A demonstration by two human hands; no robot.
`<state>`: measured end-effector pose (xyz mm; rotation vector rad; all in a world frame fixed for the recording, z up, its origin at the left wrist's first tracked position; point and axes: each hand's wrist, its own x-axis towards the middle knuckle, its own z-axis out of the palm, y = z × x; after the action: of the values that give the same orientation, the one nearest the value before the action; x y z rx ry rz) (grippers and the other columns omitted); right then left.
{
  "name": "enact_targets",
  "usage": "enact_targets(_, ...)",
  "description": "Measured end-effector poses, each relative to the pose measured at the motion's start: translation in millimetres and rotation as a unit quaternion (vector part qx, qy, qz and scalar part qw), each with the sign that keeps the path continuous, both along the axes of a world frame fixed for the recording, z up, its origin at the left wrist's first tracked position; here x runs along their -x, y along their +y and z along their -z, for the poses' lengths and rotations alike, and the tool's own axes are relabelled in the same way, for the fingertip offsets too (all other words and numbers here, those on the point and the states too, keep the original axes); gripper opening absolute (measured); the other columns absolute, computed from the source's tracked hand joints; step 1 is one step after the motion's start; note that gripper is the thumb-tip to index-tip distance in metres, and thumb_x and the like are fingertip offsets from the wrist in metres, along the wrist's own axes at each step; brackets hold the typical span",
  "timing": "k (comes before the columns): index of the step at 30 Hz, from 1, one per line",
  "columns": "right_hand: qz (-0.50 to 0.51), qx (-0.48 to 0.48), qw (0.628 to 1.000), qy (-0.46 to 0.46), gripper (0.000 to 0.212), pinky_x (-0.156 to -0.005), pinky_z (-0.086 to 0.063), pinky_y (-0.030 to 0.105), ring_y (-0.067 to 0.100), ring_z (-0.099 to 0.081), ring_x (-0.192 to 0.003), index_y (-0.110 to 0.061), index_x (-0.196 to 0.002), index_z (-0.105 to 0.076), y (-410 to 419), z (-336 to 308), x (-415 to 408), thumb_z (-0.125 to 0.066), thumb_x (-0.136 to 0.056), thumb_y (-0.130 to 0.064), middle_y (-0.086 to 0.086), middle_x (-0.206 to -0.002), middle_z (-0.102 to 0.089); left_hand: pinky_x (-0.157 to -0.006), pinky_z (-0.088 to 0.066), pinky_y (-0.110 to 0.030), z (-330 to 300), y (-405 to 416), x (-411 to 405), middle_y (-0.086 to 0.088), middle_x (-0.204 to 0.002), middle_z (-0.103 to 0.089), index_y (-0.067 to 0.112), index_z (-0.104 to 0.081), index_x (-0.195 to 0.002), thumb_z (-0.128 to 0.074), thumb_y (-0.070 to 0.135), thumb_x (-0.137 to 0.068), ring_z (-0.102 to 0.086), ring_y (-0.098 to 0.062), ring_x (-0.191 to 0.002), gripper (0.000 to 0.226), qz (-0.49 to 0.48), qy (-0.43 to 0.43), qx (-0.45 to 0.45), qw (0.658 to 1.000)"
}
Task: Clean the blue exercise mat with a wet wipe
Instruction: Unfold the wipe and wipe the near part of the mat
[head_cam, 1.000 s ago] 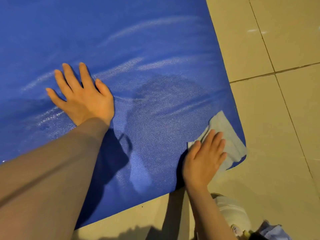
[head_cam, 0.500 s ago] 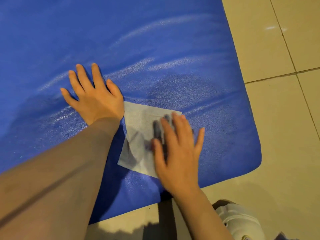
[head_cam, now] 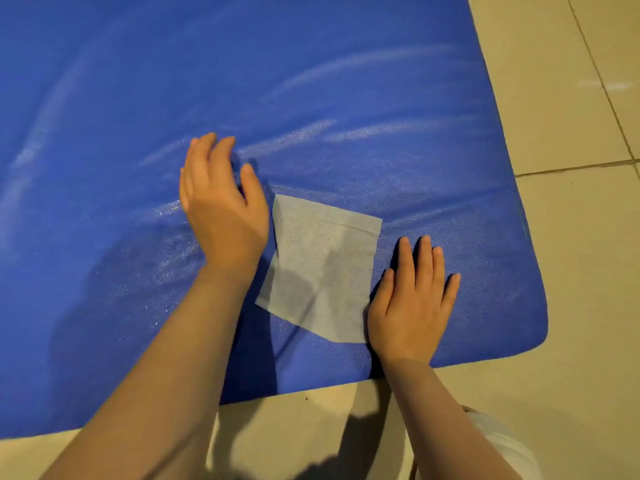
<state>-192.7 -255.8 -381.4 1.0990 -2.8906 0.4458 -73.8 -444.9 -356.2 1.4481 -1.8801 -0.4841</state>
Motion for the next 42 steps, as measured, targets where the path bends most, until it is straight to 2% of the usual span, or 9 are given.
enact_targets(4, -0.004, 0.002, 1.000, -0.017, 0.056, -0.117, -0.013, 0.054, 0.032, -0.030, -0.144, -0.013, -0.144, -0.047, 2, -2, 2, -0.026, -0.097, -0.033, 0.013, -0.153, -0.039, -0.115, -0.023, -0.048, -1, 98, 21, -0.010, -0.144, -0.054, 0.011, -0.061, -0.134, -0.039, 0.035, -0.095, -0.047, -0.028, -0.137, 0.051, 0.246, -0.219, 0.078, 0.941)
enact_targets(7, -0.009, 0.006, 0.999, -0.033, 0.059, -0.118, -0.012, 0.055, 0.032, -0.027, -0.145, -0.013, -0.146, -0.044, 3, -6, 2, -0.022, -0.097, -0.036, 0.014, -0.155, -0.036, -0.116, -0.020, -0.048, 20, 123, 23, -0.001, -0.156, -0.039, 0.025, -0.047, -0.147, -0.026, 0.050, -0.095, -0.036, -0.019, -0.144, 0.061, 0.265, -0.341, 0.001, 0.902)
enact_targets(11, -0.004, -0.013, 0.999, -0.033, 0.062, -0.118, -0.009, 0.054, 0.032, -0.023, -0.147, -0.014, -0.148, -0.041, 2, -7, 2, -0.019, -0.096, -0.038, 0.013, -0.157, -0.032, -0.115, -0.022, -0.051, 25, 97, -24, -0.002, -0.156, -0.040, 0.022, -0.045, -0.148, -0.034, 0.053, -0.097, -0.038, -0.022, -0.144, 0.061, 0.262, -0.315, -0.032, 0.912)
enact_targets(17, -0.001, -0.030, 0.999, -0.037, 0.059, -0.118, -0.006, 0.054, 0.032, -0.019, -0.148, -0.015, -0.150, -0.036, 1, -9, 0, -0.024, -0.096, -0.035, 0.012, -0.159, -0.028, -0.121, -0.004, -0.048, 10, 64, -184, -0.001, -0.166, -0.011, 0.015, -0.019, -0.158, -0.008, 0.064, -0.090, -0.008, -0.021, -0.153, 0.085, -0.061, -0.310, -0.219, 0.923)
enact_targets(20, 0.000, -0.032, 0.999, -0.036, 0.058, -0.118, -0.005, 0.054, 0.032, -0.018, -0.148, -0.015, -0.151, -0.035, 2, -8, 1, -0.025, -0.097, -0.034, 0.012, -0.159, -0.027, -0.120, -0.007, -0.052, 10, 90, -171, -0.009, -0.164, -0.017, 0.009, -0.023, -0.156, -0.007, 0.056, -0.093, -0.014, -0.029, -0.152, 0.080, -0.100, -0.295, -0.225, 0.923)
enact_targets(24, 0.000, -0.025, 0.999, -0.039, 0.057, -0.119, -0.005, 0.055, 0.032, -0.018, -0.148, -0.015, -0.151, -0.035, 1, -9, 0, -0.027, -0.097, -0.033, 0.013, -0.159, -0.027, -0.112, -0.018, -0.054, 18, 149, -104, -0.018, -0.153, -0.040, 0.004, -0.036, -0.148, -0.023, 0.037, -0.101, -0.041, -0.039, -0.139, 0.059, 0.053, -0.343, -0.127, 0.929)
enact_targets(32, -0.004, -0.021, 0.999, -0.046, 0.056, -0.119, -0.004, 0.055, 0.032, -0.016, -0.149, -0.015, -0.151, -0.035, 3, -8, 1, -0.027, -0.098, -0.032, 0.012, -0.160, -0.025, -0.118, -0.018, -0.047, 10, 197, -50, 0.000, -0.161, -0.028, 0.025, -0.037, -0.152, -0.033, 0.042, -0.100, -0.024, -0.020, -0.149, 0.055, 0.289, -0.342, -0.087, 0.890)
enact_targets(38, -0.006, -0.022, 0.998, -0.052, 0.056, -0.119, -0.004, 0.055, 0.032, -0.016, -0.149, -0.015, -0.151, -0.034, 3, -11, 1, -0.026, -0.098, -0.032, 0.013, -0.160, -0.025, -0.120, 0.000, -0.046, 11, 98, -157, 0.002, -0.166, -0.004, 0.030, -0.013, -0.157, -0.017, 0.063, -0.098, -0.006, -0.021, -0.153, 0.068, 0.012, -0.338, -0.189, 0.922)
enact_targets(42, -0.001, -0.013, 0.999, -0.046, 0.056, -0.119, -0.005, 0.055, 0.033, -0.018, -0.148, -0.014, -0.150, -0.037, 2, -9, -1, -0.027, -0.097, -0.032, 0.014, -0.158, -0.028, -0.121, 0.006, -0.052, 2, 56, -167, -0.003, -0.166, 0.008, 0.026, -0.004, -0.159, -0.020, 0.049, -0.105, 0.008, -0.021, -0.153, 0.062, -0.204, -0.271, -0.293, 0.894)
